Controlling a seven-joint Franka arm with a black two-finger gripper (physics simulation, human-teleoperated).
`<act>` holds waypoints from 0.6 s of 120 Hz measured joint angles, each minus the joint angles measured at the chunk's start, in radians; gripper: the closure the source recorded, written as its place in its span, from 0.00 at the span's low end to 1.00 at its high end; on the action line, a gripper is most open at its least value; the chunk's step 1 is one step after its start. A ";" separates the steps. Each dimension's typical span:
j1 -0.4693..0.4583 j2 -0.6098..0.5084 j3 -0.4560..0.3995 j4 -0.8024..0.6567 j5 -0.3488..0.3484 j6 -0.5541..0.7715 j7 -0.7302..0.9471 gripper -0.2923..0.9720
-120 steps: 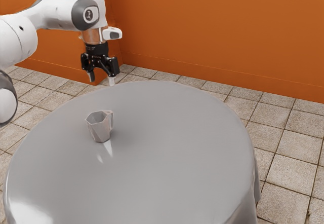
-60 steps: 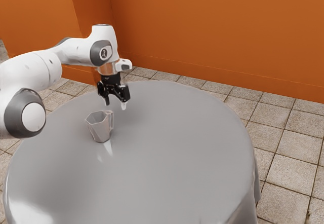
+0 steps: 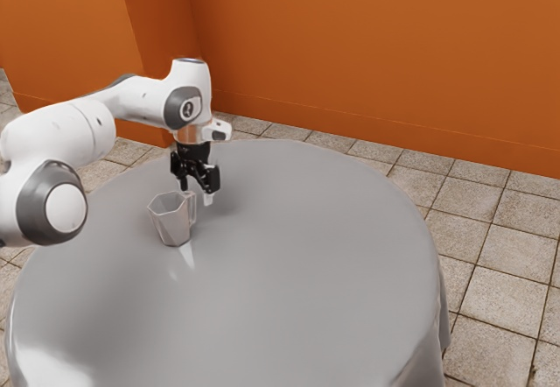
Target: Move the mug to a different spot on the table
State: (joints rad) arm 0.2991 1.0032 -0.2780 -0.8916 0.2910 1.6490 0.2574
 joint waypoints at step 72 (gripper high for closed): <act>-0.011 0.081 0.000 0.080 0.045 -0.112 0.014 0.28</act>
State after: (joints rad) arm 0.2885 1.0843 -0.2776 -0.8116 0.3364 1.5372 0.2717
